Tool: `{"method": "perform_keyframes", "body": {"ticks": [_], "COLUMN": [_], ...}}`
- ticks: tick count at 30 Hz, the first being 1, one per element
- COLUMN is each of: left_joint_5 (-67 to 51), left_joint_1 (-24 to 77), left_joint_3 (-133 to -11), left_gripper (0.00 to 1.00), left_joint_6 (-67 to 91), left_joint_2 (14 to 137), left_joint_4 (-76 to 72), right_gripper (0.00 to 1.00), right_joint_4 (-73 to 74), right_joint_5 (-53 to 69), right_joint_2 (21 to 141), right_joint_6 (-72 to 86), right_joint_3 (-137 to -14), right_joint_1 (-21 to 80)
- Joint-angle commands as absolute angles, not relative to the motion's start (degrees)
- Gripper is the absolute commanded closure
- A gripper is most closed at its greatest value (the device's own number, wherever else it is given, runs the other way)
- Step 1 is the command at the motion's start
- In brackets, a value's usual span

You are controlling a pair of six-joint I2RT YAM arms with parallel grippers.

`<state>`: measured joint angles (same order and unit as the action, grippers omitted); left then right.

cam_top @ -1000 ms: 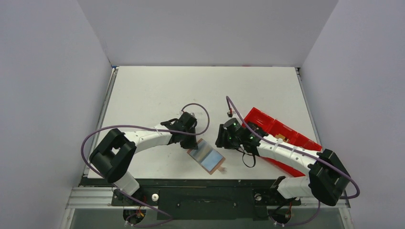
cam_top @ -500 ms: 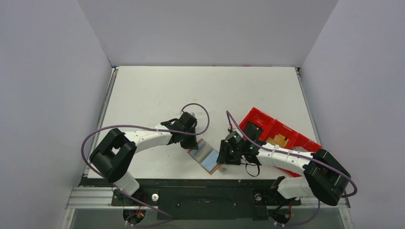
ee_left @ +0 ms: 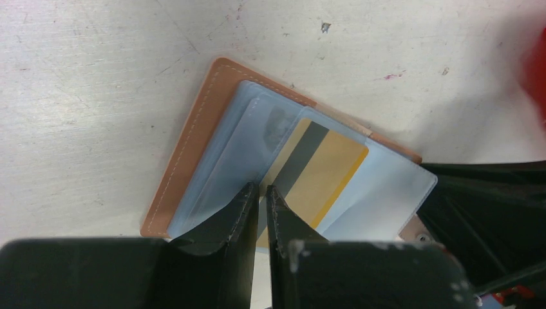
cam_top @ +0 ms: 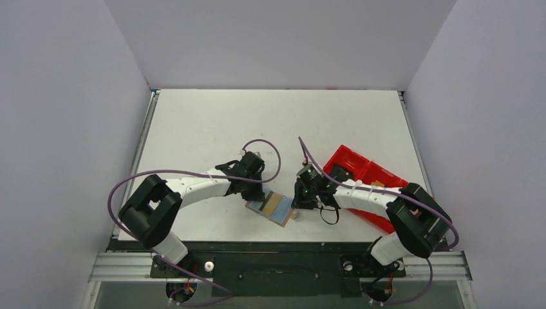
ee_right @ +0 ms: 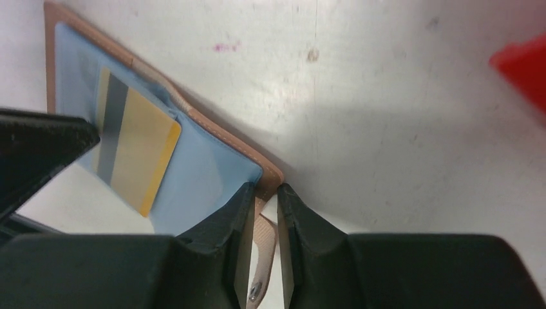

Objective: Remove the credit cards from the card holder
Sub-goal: Remove the credit card from the card holder.

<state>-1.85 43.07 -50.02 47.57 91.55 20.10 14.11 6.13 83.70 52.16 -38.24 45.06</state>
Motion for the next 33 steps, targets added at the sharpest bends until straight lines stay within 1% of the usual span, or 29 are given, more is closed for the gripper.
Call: {"method": "perform_keyframes", "body": {"ticks": [1,10,13,18,20,28,30,33], "left_joint_5": [-1.95,-1.72,-0.68,-0.51,-0.52,-0.48,-0.57,-0.53], "left_joint_1": [43.34,43.23,42.99,42.51,42.39,42.23,42.19,42.19], "left_joint_3": [-48.98,-49.26,-48.96,-48.39,-48.38,-48.06,-48.0,-47.93], "left_gripper": [0.92,0.92,0.93,0.95,0.96,0.96,0.96,0.96], "left_joint_6": [47.58,48.17,49.05,50.32,50.74,51.68,51.8,51.77], "left_joint_2": [91.07,91.64,91.42,91.37,91.57,91.67,91.66,91.47], "left_joint_4": [20.69,20.44,20.99,21.18,21.07,20.2,20.14,20.08], "right_gripper": [0.85,0.85,0.81,0.69,0.68,0.71,0.71,0.71], "right_joint_4": [12.34,12.41,13.2,17.75,19.57,21.11,18.27,9.97], "right_joint_5": [3.08,3.42,3.49,1.82,1.01,3.0,6.02,11.15], "right_joint_2": [88.34,93.84,94.22,90.95,89.18,80.1,79.0,80.51], "right_joint_6": [48.4,44.46,42.88,40.91,40.71,45.04,47.37,50.88], "right_joint_3": [-42.51,-47.73,-49.48,-52.47,-53.62,-53.11,-51.51,-48.68], "right_joint_1": [43.66,41.6,39.62,37.48,37.45,38.09,38.79,40.19]}}
